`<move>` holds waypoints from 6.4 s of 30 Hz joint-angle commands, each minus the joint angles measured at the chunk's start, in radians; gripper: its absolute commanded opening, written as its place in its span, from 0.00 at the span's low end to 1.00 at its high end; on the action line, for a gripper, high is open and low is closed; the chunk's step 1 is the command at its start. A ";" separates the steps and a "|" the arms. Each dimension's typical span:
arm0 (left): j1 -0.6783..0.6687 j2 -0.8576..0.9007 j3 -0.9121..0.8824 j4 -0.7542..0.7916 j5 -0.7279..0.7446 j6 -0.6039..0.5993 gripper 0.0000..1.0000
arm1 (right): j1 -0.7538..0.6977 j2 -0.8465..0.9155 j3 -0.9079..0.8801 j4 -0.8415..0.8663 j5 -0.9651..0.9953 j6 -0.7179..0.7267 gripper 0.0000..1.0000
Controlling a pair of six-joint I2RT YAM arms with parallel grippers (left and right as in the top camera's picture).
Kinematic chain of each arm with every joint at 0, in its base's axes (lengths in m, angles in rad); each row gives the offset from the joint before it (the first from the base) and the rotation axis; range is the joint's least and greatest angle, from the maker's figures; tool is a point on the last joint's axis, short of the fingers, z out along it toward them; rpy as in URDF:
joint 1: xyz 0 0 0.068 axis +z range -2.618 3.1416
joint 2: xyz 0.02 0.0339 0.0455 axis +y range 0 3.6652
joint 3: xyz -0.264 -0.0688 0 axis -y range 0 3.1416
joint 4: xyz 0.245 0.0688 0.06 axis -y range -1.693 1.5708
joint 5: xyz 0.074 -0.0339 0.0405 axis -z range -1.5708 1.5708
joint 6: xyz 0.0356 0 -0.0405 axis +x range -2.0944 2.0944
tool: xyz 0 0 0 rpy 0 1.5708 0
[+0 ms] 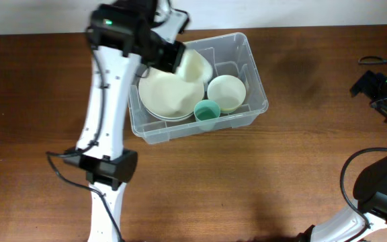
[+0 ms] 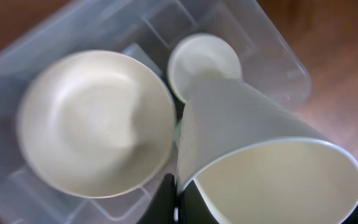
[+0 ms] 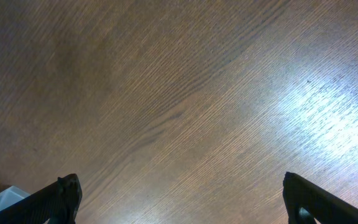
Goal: Pack container
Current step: 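Lift the cream cup and carry it over the container, then lower the cream cup into the teal cup and open the left gripper, then move the left gripper back to the clear cup, then grasp the clear frosted cup rim with the left gripper, then lift the clear cup and carry it over the container, then lower the clear cup onto the cream cup and open the left gripper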
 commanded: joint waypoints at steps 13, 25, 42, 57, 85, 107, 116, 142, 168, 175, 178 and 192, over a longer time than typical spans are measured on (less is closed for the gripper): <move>-0.059 -0.023 -0.294 0.039 -0.084 0.000 0.01 | -0.003 -0.013 -0.004 0.000 0.002 -0.006 0.99; -0.059 -0.023 -0.377 0.143 -0.084 0.000 0.01 | -0.003 -0.013 -0.004 0.000 0.002 -0.006 0.99; -0.059 -0.023 -0.458 0.189 -0.084 -0.004 0.09 | -0.003 -0.013 -0.004 0.000 0.002 -0.006 0.99; -0.044 -0.023 -0.424 0.215 -0.166 -0.016 0.45 | -0.003 -0.013 -0.004 0.000 0.002 -0.006 0.99; 0.386 -0.349 -0.505 -0.003 -0.447 -0.322 0.70 | -0.003 -0.013 -0.004 0.000 0.002 -0.006 0.99; 0.563 -0.446 -1.291 0.326 -0.348 -0.467 0.69 | -0.003 -0.013 -0.004 0.000 0.002 -0.006 0.99; 0.563 -0.446 -1.413 0.438 -0.345 -0.465 0.69 | -0.003 -0.013 -0.004 0.000 0.002 -0.006 0.99; 0.586 -0.446 -1.414 0.645 -0.338 -0.465 0.01 | -0.003 -0.013 -0.004 0.000 0.002 -0.006 0.99; 0.071 -0.490 -0.738 0.496 -0.095 -0.216 0.01 | -0.003 -0.013 -0.004 0.000 0.002 -0.006 0.99; -0.089 -0.409 -0.738 0.469 -0.094 -0.216 0.01 | -0.003 -0.013 -0.004 0.000 0.002 -0.006 0.99; -0.122 -0.366 -0.738 0.455 -0.094 -0.216 0.01 | -0.003 -0.013 -0.004 0.000 0.002 -0.006 0.99; -0.141 -0.281 -0.738 0.383 -0.140 -0.217 0.01 | -0.003 -0.013 -0.004 0.000 0.002 -0.006 0.99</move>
